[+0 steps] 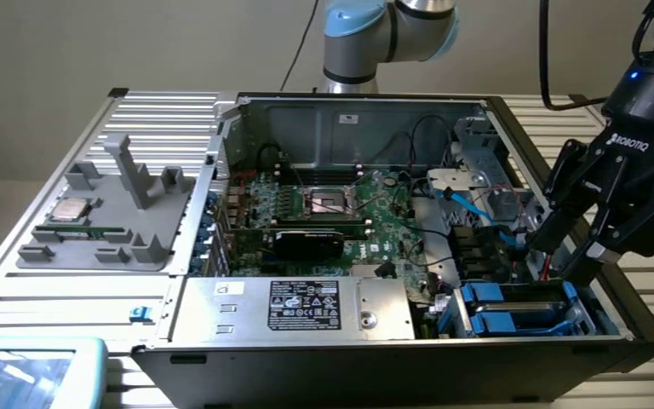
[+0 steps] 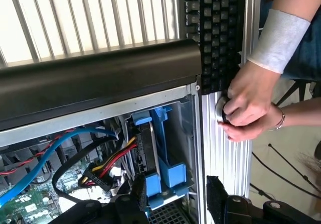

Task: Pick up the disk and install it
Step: 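Insert the first disk wire, then insert the second disk wire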

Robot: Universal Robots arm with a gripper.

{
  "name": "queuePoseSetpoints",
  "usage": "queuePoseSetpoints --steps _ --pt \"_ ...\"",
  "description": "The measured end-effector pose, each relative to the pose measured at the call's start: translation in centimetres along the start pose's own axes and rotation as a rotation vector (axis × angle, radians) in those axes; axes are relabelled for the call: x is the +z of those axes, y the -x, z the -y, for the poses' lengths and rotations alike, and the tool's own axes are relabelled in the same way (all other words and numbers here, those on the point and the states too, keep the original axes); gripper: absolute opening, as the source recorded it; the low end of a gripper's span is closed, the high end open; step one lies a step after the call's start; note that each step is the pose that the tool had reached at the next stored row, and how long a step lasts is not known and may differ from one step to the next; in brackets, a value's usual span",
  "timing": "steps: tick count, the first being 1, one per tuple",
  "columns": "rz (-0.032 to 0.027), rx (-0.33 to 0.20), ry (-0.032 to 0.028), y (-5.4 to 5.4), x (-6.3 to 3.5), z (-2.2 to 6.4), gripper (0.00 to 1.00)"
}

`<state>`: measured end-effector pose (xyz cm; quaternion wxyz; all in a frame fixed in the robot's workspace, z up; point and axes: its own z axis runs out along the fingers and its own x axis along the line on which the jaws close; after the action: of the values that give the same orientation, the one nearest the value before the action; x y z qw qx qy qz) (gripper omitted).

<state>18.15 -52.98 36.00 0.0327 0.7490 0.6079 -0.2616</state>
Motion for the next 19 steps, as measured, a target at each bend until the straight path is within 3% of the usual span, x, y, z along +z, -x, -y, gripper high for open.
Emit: queuePoseSetpoints --steps 2,3,7,9,10,11,19 --pt "-0.003 0.003 0.0133 0.12 -0.27 0.1 0.59" --pt "-0.0055 0.007 0.0236 0.14 -0.33 0.14 0.59" --pt "-0.0187 0.024 0.073 0.16 -0.43 0.32 0.59" --pt "-0.0252 0.033 0.0959 0.14 -0.4 0.6 0.59" --pt "-0.0277 0.037 0.1043 0.14 -0.35 0.76 0.59" --pt "-0.029 0.039 0.1088 0.15 -0.31 0.86 0.59" --pt "-0.0281 0.035 0.1108 0.15 -0.32 0.87 0.59"
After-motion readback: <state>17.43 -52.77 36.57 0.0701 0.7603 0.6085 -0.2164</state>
